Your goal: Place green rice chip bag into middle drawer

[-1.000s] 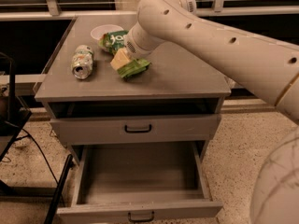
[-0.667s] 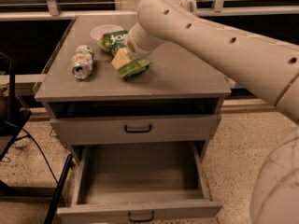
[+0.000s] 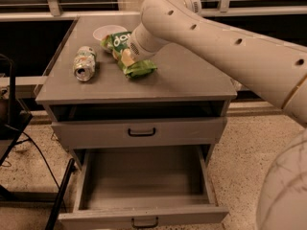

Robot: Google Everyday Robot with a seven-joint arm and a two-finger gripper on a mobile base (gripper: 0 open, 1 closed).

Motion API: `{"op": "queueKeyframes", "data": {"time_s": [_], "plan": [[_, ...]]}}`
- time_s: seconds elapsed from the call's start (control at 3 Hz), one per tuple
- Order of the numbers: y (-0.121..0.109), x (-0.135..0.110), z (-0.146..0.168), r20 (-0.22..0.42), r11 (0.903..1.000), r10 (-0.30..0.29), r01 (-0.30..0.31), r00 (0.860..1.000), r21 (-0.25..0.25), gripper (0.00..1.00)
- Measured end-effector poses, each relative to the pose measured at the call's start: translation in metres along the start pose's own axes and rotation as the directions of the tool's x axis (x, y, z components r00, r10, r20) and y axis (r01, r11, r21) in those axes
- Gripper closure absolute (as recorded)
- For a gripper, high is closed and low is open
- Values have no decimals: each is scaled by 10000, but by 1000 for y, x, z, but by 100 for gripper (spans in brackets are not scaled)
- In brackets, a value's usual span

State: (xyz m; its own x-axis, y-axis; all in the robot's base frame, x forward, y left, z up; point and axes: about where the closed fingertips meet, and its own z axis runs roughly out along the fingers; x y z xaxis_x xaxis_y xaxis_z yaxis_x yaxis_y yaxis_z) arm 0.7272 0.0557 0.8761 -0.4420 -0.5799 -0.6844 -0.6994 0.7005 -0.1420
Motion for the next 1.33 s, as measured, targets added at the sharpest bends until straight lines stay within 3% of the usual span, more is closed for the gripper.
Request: {"op": "queueKeyframes", "data": {"time_s": [0.67,1.0,1.33], "plan": [[1,-3,-7,67,9998,-156,157,9999,-111,100],[-5,-12,-40,486,9944,-779,811,9958,-679,100],[-11,-18,-72,761,9773,-1619,1706,9839,-1255,100]]}}
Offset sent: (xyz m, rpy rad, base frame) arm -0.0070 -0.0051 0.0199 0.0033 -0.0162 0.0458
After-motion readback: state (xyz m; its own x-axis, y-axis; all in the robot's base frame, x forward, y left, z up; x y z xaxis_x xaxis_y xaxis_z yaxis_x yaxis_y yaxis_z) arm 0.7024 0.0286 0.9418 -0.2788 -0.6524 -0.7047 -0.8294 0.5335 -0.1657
